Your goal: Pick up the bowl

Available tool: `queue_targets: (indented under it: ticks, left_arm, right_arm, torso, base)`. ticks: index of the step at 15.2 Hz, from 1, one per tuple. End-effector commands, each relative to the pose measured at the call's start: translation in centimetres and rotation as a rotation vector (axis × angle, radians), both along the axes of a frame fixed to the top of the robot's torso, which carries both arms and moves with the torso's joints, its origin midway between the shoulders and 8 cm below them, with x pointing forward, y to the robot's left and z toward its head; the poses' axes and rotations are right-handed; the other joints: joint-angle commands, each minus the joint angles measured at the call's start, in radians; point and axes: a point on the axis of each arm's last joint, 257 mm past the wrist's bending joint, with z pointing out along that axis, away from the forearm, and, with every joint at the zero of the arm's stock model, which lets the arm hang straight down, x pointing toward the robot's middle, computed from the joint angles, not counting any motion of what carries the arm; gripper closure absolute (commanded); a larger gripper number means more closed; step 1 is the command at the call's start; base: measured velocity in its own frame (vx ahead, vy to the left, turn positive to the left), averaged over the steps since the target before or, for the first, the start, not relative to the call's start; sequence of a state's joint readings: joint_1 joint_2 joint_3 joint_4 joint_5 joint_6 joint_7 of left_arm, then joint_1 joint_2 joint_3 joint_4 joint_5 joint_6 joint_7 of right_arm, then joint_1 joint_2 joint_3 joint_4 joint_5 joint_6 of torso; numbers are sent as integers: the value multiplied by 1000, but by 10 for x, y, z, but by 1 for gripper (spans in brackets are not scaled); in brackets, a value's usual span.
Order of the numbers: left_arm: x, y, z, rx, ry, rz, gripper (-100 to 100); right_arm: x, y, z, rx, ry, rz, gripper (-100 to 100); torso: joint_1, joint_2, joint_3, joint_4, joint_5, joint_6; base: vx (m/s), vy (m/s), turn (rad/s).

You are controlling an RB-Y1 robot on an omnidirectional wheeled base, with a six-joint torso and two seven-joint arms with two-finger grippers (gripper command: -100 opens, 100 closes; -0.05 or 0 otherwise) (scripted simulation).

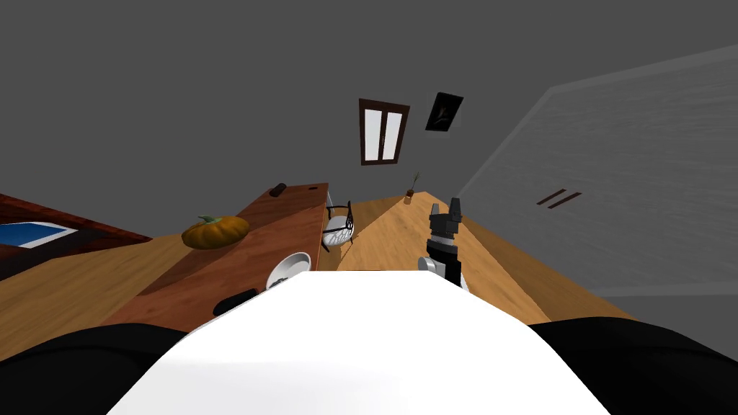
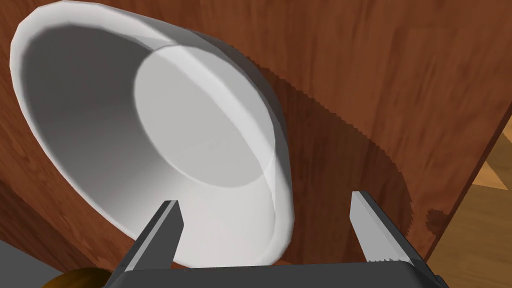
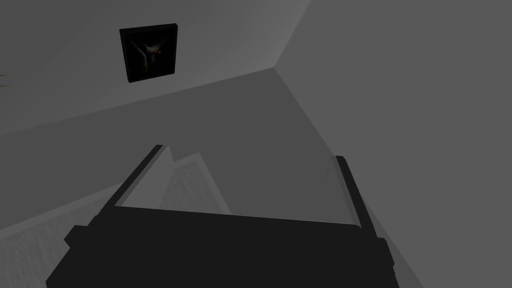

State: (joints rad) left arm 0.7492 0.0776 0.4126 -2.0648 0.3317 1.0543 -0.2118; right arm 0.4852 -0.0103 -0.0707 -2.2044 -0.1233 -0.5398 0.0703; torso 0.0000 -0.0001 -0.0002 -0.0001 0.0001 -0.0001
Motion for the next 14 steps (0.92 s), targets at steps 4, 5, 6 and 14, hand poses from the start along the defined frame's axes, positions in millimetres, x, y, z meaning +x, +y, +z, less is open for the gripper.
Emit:
queue_targets:
  ticks: [4,5,6,14]
  left_arm:
    - [3,1,-9,1,-3,1,-100]
    - [4,1,-10,2,-4,1,100]
    - [4,1,-10,2,-5,1,100]
    - [0,0,3,1,-2,0,100]
  right_arm:
    - [0,0,0,0,0,0,0]
    - [0,0,0,0,0,0,0]
    - [0,0,0,0,0,0,0]
    - [0,0,0,0,0,0,0]
  torso:
    - [0,1,1,0,0,0]
    - [0,1,1,0,0,0]
    - [-1,1,1,0,0,0]
    - [-4,1,1,1,-2,0]
  base:
    - [-7,9,-6]
    - [0,0,0]
    - [0,0,0]
    - [4,-7,5]
